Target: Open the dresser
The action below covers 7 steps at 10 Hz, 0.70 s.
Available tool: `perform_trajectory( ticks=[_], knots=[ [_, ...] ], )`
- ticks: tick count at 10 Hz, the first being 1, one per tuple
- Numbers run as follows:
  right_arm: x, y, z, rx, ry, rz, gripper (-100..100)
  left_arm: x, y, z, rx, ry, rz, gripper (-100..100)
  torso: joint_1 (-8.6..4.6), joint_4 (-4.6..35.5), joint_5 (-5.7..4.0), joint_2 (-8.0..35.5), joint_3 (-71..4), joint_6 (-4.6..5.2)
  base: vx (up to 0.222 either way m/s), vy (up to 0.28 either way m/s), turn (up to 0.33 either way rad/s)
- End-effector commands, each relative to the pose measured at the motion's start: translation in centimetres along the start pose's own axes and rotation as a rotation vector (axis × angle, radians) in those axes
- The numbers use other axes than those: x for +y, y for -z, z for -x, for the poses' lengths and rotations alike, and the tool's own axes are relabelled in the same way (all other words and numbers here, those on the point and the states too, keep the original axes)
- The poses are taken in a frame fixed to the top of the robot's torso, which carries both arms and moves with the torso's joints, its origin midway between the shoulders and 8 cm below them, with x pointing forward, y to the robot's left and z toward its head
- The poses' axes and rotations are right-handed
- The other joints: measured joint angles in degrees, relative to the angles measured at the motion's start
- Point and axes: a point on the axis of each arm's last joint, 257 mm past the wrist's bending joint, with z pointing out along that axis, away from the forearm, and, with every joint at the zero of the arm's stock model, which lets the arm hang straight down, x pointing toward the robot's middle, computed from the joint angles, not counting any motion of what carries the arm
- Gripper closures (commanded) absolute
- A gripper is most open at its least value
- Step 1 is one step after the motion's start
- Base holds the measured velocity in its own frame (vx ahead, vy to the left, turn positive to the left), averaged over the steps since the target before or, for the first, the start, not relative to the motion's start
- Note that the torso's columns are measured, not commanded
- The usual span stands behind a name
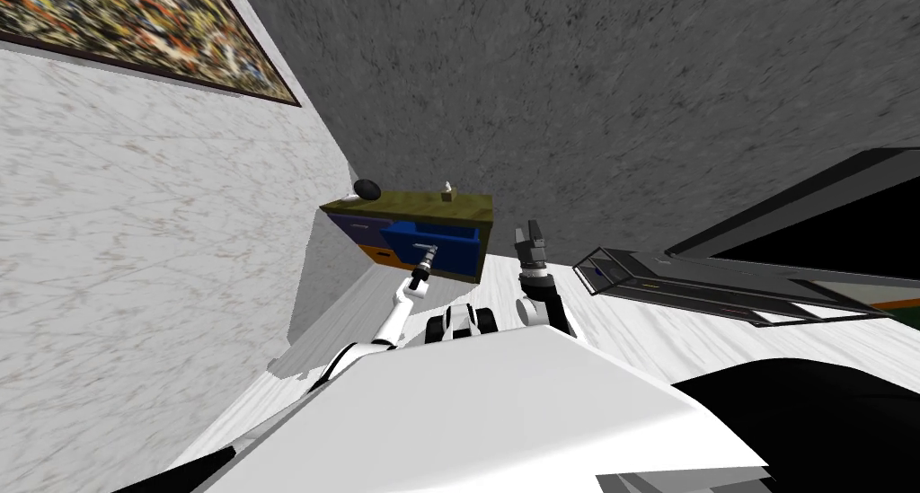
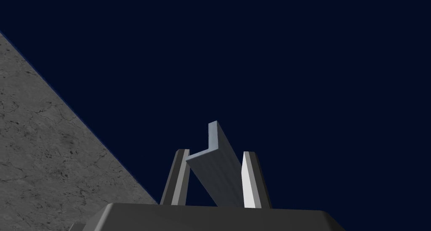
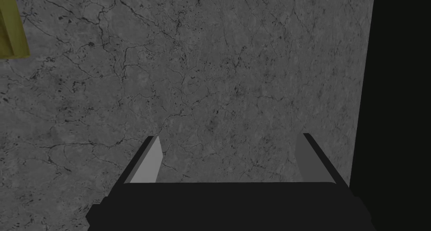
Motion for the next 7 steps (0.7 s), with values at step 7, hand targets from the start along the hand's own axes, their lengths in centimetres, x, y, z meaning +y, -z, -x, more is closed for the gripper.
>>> perform_trajectory(
  ticks=[7],
  knots=[
    [0.0,0.0,0.0,0.0,0.0,0.0,0,-2.6,-4.8,-0.9,0.021,-0.008,-0.035,100,-0.12,0.21,0.01,0.24,0.15,0.1,-0.061,0.029,0.05]
  ],
)
